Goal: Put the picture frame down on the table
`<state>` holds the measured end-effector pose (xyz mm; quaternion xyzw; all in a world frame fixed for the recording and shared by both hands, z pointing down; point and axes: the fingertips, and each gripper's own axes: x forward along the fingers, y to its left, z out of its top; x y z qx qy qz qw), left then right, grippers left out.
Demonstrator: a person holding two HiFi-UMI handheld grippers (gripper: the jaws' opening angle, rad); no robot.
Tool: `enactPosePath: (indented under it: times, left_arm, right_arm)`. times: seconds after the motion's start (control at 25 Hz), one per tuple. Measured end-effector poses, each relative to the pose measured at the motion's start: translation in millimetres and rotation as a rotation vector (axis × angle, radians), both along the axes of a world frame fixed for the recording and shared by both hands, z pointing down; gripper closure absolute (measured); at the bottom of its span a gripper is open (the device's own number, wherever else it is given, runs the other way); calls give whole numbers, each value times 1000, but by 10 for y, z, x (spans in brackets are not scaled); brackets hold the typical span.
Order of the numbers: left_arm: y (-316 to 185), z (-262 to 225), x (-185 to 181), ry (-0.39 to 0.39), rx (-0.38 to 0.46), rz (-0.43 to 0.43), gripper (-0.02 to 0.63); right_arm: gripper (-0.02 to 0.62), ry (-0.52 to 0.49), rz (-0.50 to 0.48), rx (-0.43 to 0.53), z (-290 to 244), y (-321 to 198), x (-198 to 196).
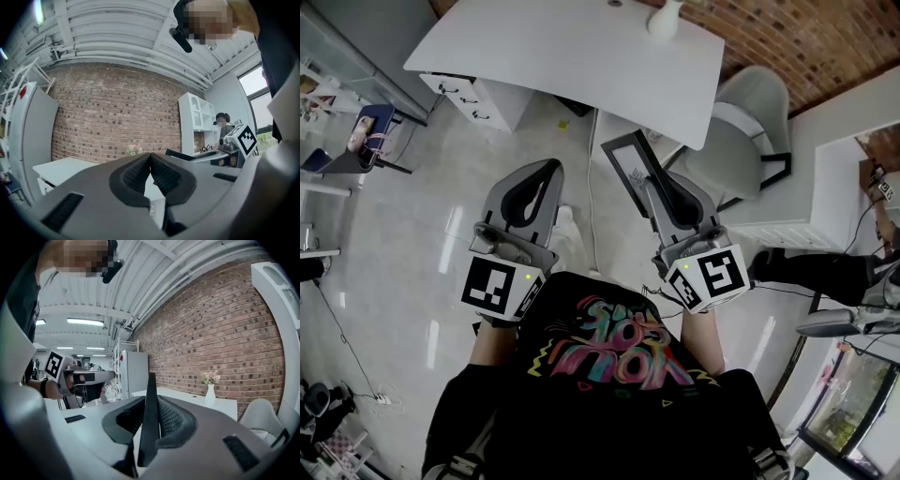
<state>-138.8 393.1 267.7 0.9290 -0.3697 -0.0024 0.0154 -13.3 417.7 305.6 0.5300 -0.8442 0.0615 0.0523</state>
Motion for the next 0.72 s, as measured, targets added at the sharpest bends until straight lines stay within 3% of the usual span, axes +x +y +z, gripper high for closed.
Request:
enactPosePath:
  times: [0.52, 0.72]
  left_arm:
    - [-2165, -158, -255, -18, -5, 85, 581]
    - [-2487, -67, -300, -18, -5, 128, 581]
  right_arm:
    - [509, -7, 100, -17, -151, -2112, -216]
    - [509, 9, 156, -29, -55, -2355, -211]
